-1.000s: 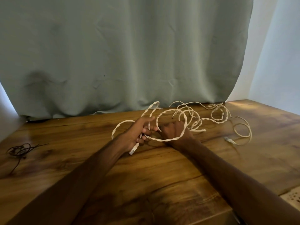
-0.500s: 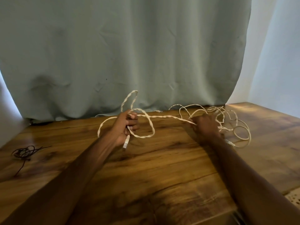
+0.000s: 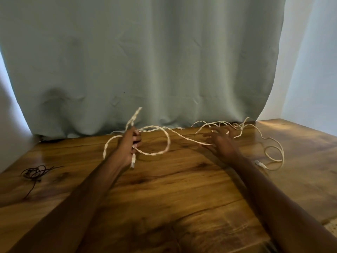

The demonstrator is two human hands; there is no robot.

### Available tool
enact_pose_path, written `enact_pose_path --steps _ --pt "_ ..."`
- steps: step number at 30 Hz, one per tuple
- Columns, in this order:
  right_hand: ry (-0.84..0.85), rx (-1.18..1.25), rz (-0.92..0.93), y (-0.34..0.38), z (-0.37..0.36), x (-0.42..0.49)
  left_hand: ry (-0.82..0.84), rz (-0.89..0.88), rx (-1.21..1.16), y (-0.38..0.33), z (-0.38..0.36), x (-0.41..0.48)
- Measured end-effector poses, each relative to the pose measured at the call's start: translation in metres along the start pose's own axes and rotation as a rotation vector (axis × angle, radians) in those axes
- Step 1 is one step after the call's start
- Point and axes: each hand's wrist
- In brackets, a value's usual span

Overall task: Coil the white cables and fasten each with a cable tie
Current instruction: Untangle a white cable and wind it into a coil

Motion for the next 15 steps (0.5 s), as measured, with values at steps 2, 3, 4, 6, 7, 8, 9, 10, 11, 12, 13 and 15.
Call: enact_pose_path --steps 2,3,4,6,7,8,9,10,11,12,13,15 --pt "-0.004 -0.017 0.059 0.018 0.001 0.005 0.004 -0.113 0.25 0.007 -0.013 -0.014" --pt "0.034 -0.042 0.083 0.027 0.002 0.007 0.011 -0.175 0.362 0.011 -0.02 -0.023" --pt "0.085 -0.096 0.123 0.036 0.002 0.009 0.038 -0.212 0.448 0.014 -0.027 -0.033" --pt "0.181 -0.186 0.209 0.05 0.0 0.008 0.151 -0.218 0.508 0.02 -0.04 -0.05" --pt "0.213 -0.206 0.217 0.056 0.002 0.007 0.197 -0.194 0.501 0.023 -0.046 -0.056" --pt "0.21 -0.206 0.219 0.061 0.004 0.007 0.217 -0.155 0.48 0.026 -0.051 -0.061" --pt "0.199 -0.219 0.21 0.064 0.005 0.007 0.227 -0.113 0.452 0.028 -0.055 -0.064" --pt "0.19 -0.236 0.216 0.065 0.004 0.007 0.236 -0.082 0.414 0.029 -0.059 -0.067" --pt "0.18 -0.257 0.228 0.065 0.005 0.006 0.241 -0.068 0.388 0.031 -0.061 -0.067" --pt "0.181 -0.275 0.246 0.066 0.004 0.005 0.235 -0.062 0.372 0.033 -0.064 -0.066" --pt "0.159 -0.268 0.262 0.066 0.003 0.004 0.218 -0.073 0.375 0.036 -0.065 -0.065" --pt "0.107 -0.195 0.293 0.068 0.0 0.002 0.165 -0.131 0.412 0.04 -0.067 -0.066"
Point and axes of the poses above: each hand's wrist, its own x-axis towards the middle knuckle, its own z-axis out of the back of the hand, y = z × x, and after that the axes turned 14 degrees about -y, right-handed
